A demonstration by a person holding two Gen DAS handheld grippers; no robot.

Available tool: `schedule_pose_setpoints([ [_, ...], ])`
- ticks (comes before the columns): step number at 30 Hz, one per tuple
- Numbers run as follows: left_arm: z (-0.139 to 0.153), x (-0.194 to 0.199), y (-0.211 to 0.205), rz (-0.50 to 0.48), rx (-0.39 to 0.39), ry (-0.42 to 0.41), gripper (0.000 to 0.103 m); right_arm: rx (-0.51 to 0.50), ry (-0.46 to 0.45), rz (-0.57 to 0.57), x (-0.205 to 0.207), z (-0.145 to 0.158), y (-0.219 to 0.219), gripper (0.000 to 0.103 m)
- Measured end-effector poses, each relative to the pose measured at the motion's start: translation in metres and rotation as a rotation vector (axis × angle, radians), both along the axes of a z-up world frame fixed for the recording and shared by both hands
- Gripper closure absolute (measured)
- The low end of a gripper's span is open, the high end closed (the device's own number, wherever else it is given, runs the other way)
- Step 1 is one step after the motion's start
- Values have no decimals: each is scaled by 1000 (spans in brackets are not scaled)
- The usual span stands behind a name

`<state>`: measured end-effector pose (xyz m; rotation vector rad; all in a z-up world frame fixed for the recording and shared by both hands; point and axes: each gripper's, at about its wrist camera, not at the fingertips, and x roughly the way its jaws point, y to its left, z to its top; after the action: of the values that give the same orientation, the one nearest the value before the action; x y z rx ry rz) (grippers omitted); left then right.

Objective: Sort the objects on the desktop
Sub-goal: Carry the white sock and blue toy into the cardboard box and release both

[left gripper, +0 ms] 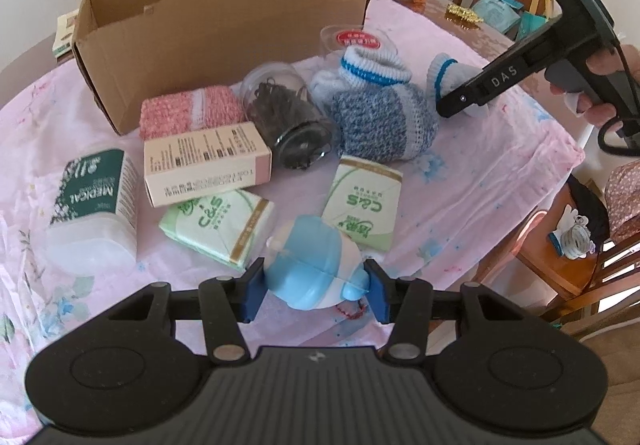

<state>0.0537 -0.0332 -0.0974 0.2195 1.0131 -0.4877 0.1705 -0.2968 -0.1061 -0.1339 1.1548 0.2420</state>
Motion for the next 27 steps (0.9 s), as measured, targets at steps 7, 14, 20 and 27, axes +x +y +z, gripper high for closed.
schedule_pose_setpoints([
  [7,23,5,1,-8,-16,-29,53,2,-27,34,-8,20,4,22],
  [14,54,21,1,-6,-34,-77,53,13,-72,89,-5,51,8,22],
  [20,77,39,-2,-3,-42,-125,53,45,-127,133,4,80,15,22],
  [27,99,68,-6,21,-44,-168,53,65,-195,206,20,108,26,22],
])
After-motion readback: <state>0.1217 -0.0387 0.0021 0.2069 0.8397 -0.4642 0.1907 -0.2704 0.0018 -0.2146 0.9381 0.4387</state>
